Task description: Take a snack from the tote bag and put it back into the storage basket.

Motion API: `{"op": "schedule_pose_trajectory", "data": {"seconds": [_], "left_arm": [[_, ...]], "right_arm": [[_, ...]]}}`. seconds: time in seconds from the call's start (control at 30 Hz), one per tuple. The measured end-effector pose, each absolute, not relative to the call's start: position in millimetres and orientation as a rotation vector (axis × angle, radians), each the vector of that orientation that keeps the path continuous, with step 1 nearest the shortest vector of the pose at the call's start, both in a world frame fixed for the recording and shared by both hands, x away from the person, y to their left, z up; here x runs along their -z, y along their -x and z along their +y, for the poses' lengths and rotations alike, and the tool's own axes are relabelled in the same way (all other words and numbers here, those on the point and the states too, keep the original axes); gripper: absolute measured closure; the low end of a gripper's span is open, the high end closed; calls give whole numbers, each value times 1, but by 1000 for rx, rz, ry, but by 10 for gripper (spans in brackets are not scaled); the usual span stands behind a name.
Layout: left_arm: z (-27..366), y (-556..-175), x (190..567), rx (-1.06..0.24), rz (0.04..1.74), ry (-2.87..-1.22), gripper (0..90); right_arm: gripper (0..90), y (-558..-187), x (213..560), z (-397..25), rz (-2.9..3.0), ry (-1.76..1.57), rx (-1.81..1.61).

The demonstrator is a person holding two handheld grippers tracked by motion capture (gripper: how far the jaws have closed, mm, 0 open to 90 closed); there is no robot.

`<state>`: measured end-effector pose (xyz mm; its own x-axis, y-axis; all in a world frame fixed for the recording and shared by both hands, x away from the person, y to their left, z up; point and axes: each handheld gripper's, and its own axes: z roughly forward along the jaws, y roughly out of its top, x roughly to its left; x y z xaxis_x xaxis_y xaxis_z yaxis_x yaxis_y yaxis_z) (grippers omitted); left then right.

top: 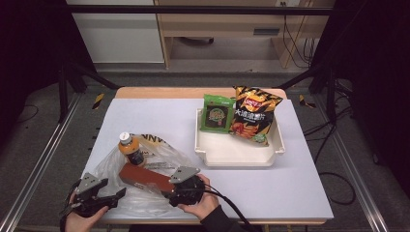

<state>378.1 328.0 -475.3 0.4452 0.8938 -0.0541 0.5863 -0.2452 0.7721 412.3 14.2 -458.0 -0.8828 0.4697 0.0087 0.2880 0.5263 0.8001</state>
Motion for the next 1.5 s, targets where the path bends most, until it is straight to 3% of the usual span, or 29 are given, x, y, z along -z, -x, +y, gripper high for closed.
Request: {"op": "schedule_pose_trajectory", "data": {"seconds": [0.57,0.9,1.0,1.5], "left_arm": [[324,-379,477,-533,1228,-1979,195],[324,-378,477,-534,1222,-1977,194],[324,-379,477,-532,1223,-1977,193],[324,-379,477,-527,1224,-1982,190]], "right_arm": [[435,-427,440,34,2504,-675,-1393],[314,-426,454,48,2579,-645,-1307],[367,-427,461,50,2584,-632,-1275],[439,-429,462,51,2659,-544,-1250]]}}
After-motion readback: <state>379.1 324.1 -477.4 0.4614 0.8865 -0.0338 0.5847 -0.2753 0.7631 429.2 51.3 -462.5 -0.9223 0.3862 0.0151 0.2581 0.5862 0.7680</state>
